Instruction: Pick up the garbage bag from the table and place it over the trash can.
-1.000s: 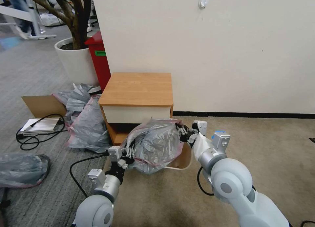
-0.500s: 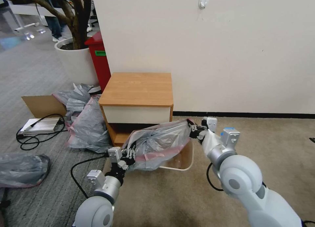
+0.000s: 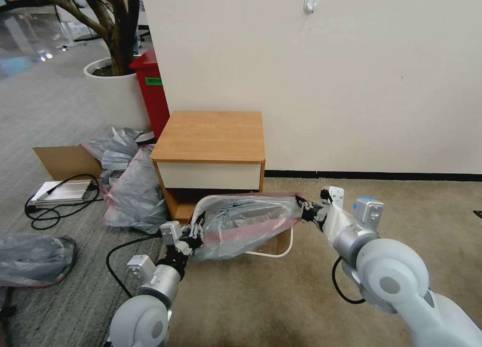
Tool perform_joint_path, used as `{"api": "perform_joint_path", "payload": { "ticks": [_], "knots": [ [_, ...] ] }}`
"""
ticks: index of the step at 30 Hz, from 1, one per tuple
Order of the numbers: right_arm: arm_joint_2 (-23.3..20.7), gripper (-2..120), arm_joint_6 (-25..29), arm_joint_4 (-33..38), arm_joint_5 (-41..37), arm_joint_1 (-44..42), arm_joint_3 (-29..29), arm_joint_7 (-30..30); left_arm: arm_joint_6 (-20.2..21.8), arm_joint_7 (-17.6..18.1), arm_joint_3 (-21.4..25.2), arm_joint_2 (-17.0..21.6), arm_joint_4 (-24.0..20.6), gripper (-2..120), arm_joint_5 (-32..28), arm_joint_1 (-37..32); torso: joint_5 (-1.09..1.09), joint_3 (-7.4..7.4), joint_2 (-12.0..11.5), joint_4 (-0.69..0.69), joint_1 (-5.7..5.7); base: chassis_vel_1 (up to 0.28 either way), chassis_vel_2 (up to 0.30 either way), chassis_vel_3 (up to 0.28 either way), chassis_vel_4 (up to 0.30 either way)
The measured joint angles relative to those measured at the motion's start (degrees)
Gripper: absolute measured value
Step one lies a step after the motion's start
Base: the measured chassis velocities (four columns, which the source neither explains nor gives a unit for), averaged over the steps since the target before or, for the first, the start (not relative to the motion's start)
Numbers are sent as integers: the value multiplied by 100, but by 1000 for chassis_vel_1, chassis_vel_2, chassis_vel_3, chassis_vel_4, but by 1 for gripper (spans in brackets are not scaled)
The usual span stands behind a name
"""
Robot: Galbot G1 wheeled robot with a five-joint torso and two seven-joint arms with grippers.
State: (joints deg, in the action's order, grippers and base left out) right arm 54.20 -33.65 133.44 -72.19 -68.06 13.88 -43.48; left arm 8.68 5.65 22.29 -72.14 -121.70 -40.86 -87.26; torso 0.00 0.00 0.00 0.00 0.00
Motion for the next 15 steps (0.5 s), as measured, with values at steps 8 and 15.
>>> {"api": "perform_joint_path", "payload": {
  "ticks": [8,15],
  "knots": [
    [27,2,136,165,-291,-127,57,-219,205,112,79,6,6,8,-576,92,-1,0,0,0,0,0,0,0,0],
    [193,23,269,293,-23,-457,124,-210,264,307,138,8,38,8,-952,198,0,0,0,0,0,0,0,0,0]
  ]
}}
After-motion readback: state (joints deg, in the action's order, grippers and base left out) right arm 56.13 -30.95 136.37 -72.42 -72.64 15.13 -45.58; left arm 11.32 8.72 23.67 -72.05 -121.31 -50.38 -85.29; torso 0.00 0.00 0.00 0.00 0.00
